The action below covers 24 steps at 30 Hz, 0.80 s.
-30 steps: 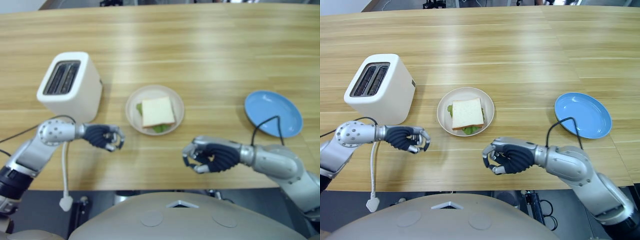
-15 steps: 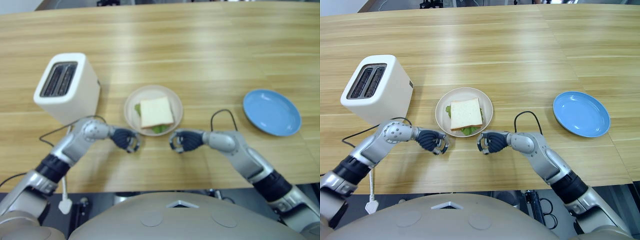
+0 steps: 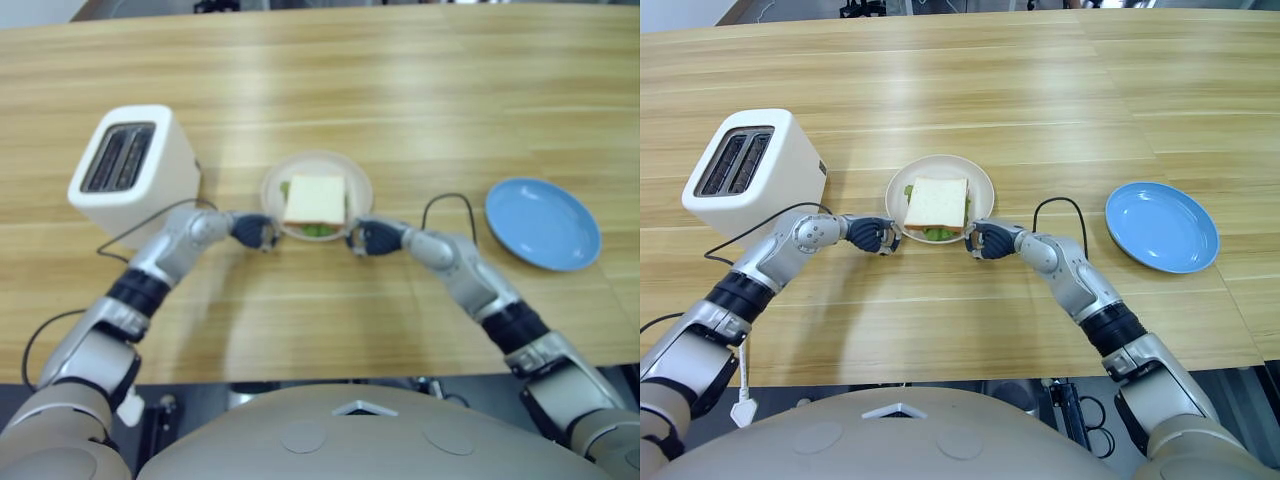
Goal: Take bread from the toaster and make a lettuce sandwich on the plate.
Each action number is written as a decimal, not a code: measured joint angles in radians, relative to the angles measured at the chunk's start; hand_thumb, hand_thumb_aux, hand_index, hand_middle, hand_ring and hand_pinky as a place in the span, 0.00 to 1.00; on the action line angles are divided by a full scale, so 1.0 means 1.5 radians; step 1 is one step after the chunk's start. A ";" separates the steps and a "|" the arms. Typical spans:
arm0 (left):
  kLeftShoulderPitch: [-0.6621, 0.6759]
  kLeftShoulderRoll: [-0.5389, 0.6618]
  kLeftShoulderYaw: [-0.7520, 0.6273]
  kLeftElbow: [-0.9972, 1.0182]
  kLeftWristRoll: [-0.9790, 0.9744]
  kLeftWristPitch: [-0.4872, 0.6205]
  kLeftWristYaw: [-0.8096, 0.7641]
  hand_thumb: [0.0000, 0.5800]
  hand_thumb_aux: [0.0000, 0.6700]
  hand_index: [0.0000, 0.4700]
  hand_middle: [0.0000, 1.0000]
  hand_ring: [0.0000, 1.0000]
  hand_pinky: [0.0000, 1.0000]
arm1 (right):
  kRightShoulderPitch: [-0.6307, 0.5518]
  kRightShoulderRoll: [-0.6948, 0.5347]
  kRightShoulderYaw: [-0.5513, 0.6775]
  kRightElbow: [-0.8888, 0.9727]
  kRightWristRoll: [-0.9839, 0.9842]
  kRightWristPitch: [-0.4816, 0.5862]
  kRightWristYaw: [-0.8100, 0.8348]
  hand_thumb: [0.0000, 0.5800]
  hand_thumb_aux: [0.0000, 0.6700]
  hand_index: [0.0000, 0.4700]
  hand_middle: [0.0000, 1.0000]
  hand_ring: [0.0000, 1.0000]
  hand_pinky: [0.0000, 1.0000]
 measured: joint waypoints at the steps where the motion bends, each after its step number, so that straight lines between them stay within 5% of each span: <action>1: -0.011 -0.009 0.000 0.024 0.001 -0.011 0.011 1.00 1.00 0.98 1.00 1.00 1.00 | -0.011 0.007 0.000 0.027 -0.008 -0.010 -0.016 1.00 1.00 0.98 1.00 1.00 1.00; 9: -0.084 -0.061 -0.003 0.170 0.024 -0.073 0.089 1.00 0.99 0.97 1.00 1.00 1.00 | -0.109 0.039 0.006 0.224 -0.060 -0.069 -0.104 1.00 1.00 0.98 1.00 1.00 1.00; 10: -0.085 -0.061 -0.003 0.171 0.024 -0.079 0.094 0.94 0.76 0.74 1.00 1.00 1.00 | -0.110 0.040 0.004 0.232 -0.060 -0.079 -0.111 1.00 1.00 0.98 1.00 1.00 1.00; 11: -0.085 -0.060 -0.002 0.170 0.024 -0.082 0.095 0.79 0.55 0.53 1.00 1.00 1.00 | -0.110 0.040 0.002 0.235 -0.059 -0.086 -0.114 1.00 1.00 0.98 1.00 1.00 1.00; 12: -0.082 -0.057 -0.001 0.161 0.023 -0.084 0.094 0.01 0.00 0.00 1.00 1.00 1.00 | -0.108 0.039 -0.001 0.234 -0.057 -0.091 -0.115 0.97 0.82 0.80 0.52 0.52 0.52; 13: -0.076 -0.050 0.003 0.144 0.021 -0.087 0.092 0.01 0.00 0.00 1.00 1.00 1.00 | -0.101 0.036 -0.006 0.225 -0.054 -0.096 -0.116 0.97 0.82 0.80 0.52 0.52 0.52; 14: -0.058 -0.040 0.018 0.107 0.001 -0.078 0.070 0.00 0.00 0.00 0.00 0.00 0.00 | -0.087 0.029 -0.016 0.199 -0.043 -0.098 -0.115 0.00 0.00 0.00 0.00 0.00 0.00; 19: 0.057 0.017 0.139 -0.076 -0.167 0.025 -0.041 0.00 0.00 0.00 0.00 0.00 0.00 | 0.010 -0.003 -0.144 0.014 0.087 -0.096 -0.088 0.00 0.00 0.00 0.00 0.00 0.00; 24: 0.133 -0.041 0.301 -0.305 -0.342 0.134 0.002 0.00 0.00 0.00 0.00 0.00 0.00 | 0.088 0.059 -0.278 -0.183 0.275 -0.031 -0.082 0.00 0.00 0.00 0.00 0.00 0.00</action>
